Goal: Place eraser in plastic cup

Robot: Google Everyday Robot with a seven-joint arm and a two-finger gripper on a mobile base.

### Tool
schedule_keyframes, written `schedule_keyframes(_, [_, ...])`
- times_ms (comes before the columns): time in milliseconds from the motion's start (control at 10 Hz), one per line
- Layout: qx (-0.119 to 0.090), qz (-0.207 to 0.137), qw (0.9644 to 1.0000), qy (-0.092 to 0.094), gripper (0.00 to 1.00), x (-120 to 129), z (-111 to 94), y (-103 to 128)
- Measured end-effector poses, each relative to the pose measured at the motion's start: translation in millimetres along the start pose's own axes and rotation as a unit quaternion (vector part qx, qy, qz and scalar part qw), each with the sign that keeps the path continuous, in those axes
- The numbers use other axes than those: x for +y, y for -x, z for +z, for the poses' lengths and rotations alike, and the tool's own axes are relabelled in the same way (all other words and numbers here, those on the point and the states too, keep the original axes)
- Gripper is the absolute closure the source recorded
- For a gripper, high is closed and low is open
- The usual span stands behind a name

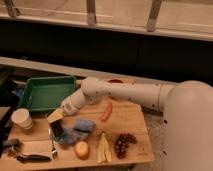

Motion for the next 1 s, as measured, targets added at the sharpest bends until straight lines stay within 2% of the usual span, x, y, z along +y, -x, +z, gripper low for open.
schedule_keyframes(800, [-0.007, -0.015, 0.9996, -0.024, 1.00, -17.6, 11.3, -4.6])
schedule_keyframes(1000, [-0.009, -0.016, 0.9994, -0.028, 0.93, -20.0, 10.9, -6.2])
